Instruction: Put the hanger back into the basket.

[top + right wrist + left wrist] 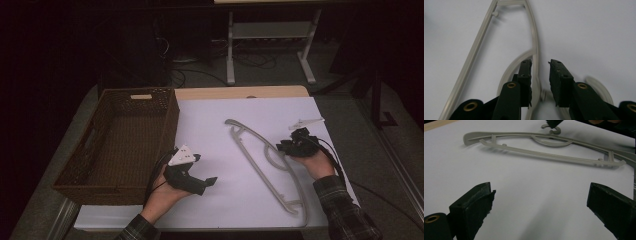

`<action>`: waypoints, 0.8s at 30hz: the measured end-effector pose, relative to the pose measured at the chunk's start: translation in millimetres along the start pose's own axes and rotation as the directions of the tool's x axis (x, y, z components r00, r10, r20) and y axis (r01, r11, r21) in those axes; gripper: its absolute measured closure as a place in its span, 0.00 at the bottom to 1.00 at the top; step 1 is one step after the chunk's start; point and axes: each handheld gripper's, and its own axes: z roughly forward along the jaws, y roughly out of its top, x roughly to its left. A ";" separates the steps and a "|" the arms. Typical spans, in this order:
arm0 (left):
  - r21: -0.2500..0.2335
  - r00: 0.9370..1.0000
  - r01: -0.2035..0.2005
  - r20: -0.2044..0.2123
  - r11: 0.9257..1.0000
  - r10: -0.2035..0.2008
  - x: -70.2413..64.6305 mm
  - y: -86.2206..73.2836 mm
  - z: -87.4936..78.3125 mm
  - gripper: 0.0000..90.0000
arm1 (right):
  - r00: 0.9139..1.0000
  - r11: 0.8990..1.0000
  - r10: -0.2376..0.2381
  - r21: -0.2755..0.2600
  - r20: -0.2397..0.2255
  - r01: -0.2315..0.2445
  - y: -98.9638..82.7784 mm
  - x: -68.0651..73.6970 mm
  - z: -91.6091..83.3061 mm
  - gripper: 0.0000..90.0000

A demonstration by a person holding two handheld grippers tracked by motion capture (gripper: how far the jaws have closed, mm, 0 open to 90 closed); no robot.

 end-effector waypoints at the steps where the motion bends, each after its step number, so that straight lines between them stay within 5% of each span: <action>1: 0.001 1.000 0.000 0.000 1.000 0.000 0.0 0.0 0.0 0.06 | 1.000 1.000 -0.002 0.001 0.000 0.002 -5.0 1.2 -6.8 0.77; 8: 0.004 1.000 0.000 -0.001 1.000 0.000 0.0 -0.1 0.2 0.06 | 1.000 0.999 0.013 0.038 -0.010 -0.013 -43.5 17.0 -37.4 0.73; 12: 0.007 1.000 0.000 -0.003 1.000 0.000 -0.5 -0.5 0.4 0.06 | 1.000 0.998 0.018 0.061 -0.015 -0.017 -57.5 24.4 -41.1 0.73; 17: 0.006 1.000 -0.001 -0.005 1.000 0.001 -1.0 -0.5 -0.1 0.06 | 0.999 0.997 0.008 0.072 0.031 -0.010 -74.8 33.6 -52.3 0.73; 24: 0.006 1.000 0.000 -0.007 1.000 0.000 -0.8 -0.7 0.3 0.06 | 1.000 0.993 0.014 0.119 0.017 -0.016 -86.9 41.0 -51.7 0.74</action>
